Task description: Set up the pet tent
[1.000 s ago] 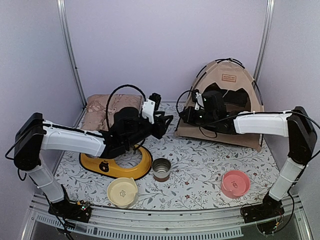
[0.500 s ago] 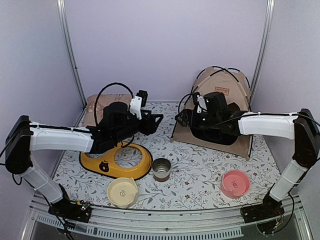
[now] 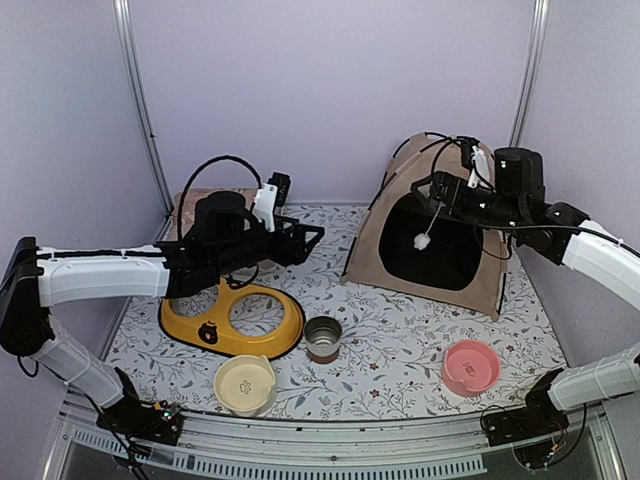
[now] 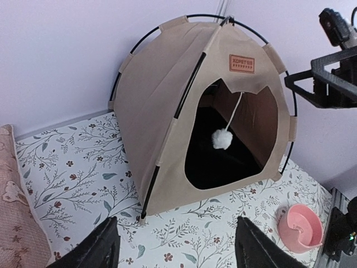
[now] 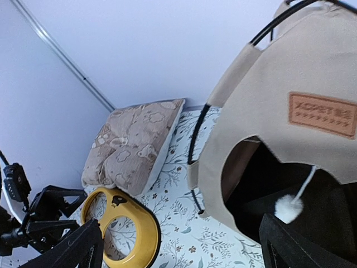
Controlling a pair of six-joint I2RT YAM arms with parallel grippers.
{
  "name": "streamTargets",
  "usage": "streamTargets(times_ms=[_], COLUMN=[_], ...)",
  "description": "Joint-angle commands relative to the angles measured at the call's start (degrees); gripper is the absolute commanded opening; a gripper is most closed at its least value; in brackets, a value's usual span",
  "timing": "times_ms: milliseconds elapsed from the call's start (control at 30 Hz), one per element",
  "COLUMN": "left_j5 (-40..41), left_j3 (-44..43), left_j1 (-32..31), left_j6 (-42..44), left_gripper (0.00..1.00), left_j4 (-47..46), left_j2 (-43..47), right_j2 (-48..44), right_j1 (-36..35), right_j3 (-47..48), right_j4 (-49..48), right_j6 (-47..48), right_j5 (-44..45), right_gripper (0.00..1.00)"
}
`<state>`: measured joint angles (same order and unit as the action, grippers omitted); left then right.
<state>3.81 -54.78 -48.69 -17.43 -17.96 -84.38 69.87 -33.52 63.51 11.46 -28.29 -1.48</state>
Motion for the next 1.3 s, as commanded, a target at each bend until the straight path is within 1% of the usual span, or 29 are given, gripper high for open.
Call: streamTargets(times_ms=[0,133,267,367,500,633,733,833,933,1033,1133,1200,1233,1267], left_j5=[-1.45,-1.11,-0.91,2.93,8.75,7.51,5.84,5.69,6.77,10.49,12.63,14.24,14.67,15.25], left_j3=[-1.90,-1.52,0.05,0.89,0.61,1.27,0.28,-4.06,-9.03,-13.30,-16.57,-18.35,-19.06,-19.97], left_j1=[0.96,2.29,4.44,6.50,12.78,21.50,27.87,32.03,34.33,35.97,38.55,40.14,41.01,41.93], left_j6=[-0.15,-0.67,-1.73,-4.22,-9.63,-12.66,-13.18,-12.49,-11.68,-11.05,-11.13,-11.00,-10.85,-10.91], left_gripper=[0.71,0.71,0.71,0.72,0.78,0.82,0.86,0.88,0.91,0.94,0.95,0.96,0.99,0.99], left_j4=[5.42,9.63,12.44,15.54,22.73,24.80,25.34,26.49,27.71,28.88,29.94,30.85,31.17,31.77], left_j2=[2.85,5.43,8.65,11.23,12.83,12.59,8.98,2.21,-4.69,-9.77,-13.17,-14.49,-15.15,-15.79], right_j2=[-3.09,-3.93,-4.80,-6.17,-7.01,-8.15,-9.30,-9.69,-10.29,-10.96,-11.14,-11.44,-11.83,-12.23], right_j1=[3.18,5.89,10.82,13.98,18.16,22.51,23.36,23.32,23.37,23.32,22.94,21.92,21.14,20.48], right_j3=[-1.39,-2.83,-5.45,-7.60,-9.20,-10.59,-11.06,-10.70,-9.67,-8.24,-7.50,-7.52,-7.68,-7.99], right_j4=[4.14,5.23,6.41,6.80,8.06,9.29,9.66,10.33,11.82,12.69,13.35,13.94,14.09,14.11], right_j6=[0.88,0.64,-0.51,-0.71,-0.42,0.24,0.85,1.36,2.26,3.82,4.61,4.76,4.81,4.69], right_j5=[1.19,-0.02,-3.77,-4.15,-4.29,-4.55,-3.62,-2.85,-1.11,-3.02,-7.77,-8.18,-8.07,-8.07], right_gripper=[0.99,0.99,0.99,0.99,0.99,0.99,0.99,0.99,0.99,0.99,0.99,0.99,0.99,0.99])
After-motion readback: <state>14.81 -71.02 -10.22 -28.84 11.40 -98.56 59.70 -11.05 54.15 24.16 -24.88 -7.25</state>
